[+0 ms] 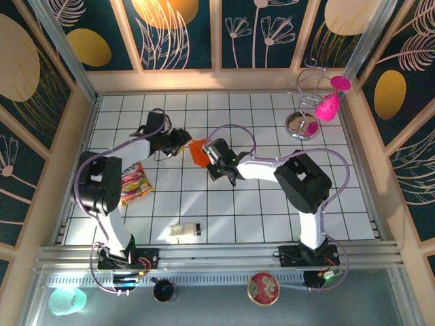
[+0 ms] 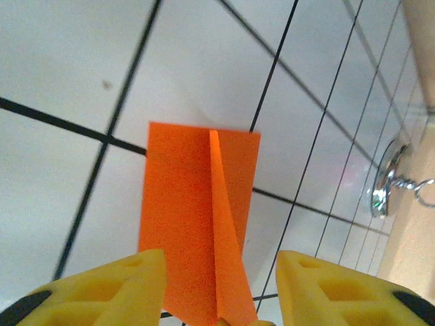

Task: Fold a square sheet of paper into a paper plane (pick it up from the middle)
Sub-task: Fourth fold the wing at the center of the table.

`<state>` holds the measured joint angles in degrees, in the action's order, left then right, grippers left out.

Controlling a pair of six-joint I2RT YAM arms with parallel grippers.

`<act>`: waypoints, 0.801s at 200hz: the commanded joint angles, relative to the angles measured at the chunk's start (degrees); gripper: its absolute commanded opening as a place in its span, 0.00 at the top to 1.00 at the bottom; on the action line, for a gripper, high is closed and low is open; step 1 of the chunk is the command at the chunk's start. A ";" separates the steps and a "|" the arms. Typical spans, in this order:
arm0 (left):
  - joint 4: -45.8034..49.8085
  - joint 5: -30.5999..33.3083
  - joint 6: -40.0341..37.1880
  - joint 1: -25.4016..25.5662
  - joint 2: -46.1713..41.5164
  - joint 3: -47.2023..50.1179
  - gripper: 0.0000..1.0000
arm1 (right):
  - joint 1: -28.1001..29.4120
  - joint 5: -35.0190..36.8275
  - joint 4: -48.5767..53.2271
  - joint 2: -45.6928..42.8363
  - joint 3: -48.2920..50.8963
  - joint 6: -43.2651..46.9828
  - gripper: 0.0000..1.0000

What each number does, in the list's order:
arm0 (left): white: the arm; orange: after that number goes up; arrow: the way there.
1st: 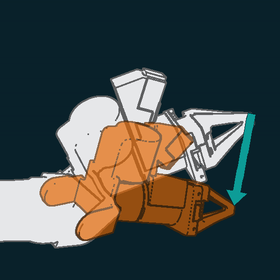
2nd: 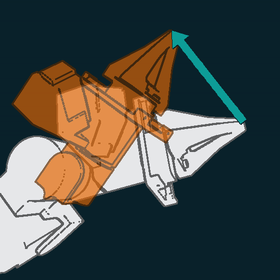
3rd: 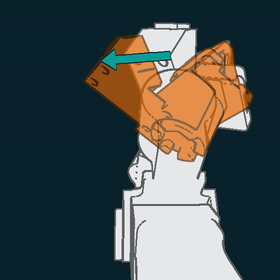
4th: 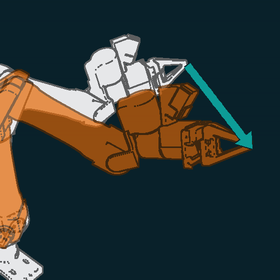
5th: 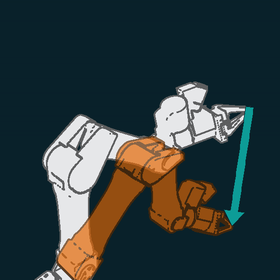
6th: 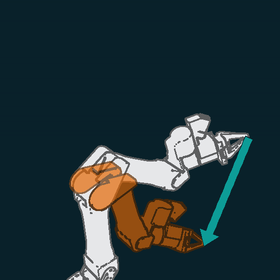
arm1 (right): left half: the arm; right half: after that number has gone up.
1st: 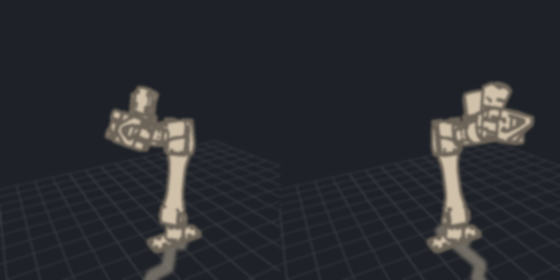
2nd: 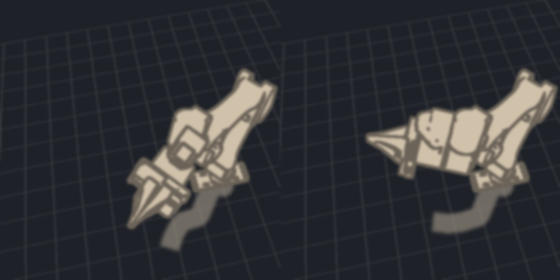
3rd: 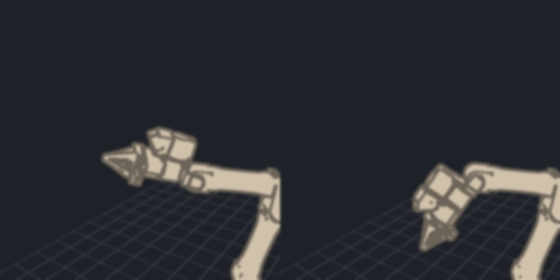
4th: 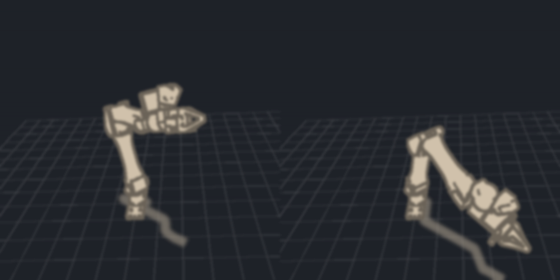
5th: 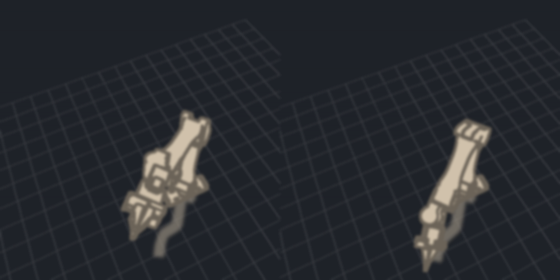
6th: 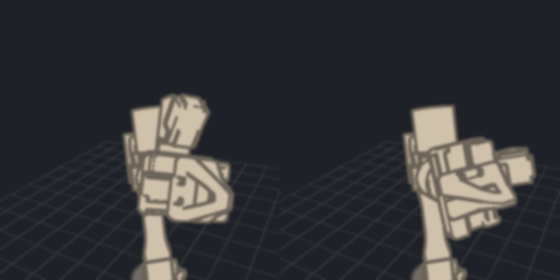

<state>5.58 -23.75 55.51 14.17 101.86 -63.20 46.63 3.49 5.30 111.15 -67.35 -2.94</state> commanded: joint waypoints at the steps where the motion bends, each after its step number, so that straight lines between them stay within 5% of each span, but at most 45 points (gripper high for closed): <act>1: -0.65 2.34 -0.88 -0.30 -3.30 3.09 0.52 | -1.31 -7.86 6.08 0.08 -3.29 -0.66 1.00; 56: -14.12 -2.92 2.56 -0.28 -8.52 13.92 0.57 | -4.12 -16.34 12.41 2.09 -8.88 -1.80 1.00; 160: -25.15 -7.63 7.24 5.23 -1.41 19.96 0.77 | -6.44 -27.40 12.86 6.29 -11.64 -2.89 1.00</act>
<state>-15.66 -29.80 61.36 18.81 98.26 -44.12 41.32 -19.49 17.21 116.25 -76.88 -4.89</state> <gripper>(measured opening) 0.235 0.049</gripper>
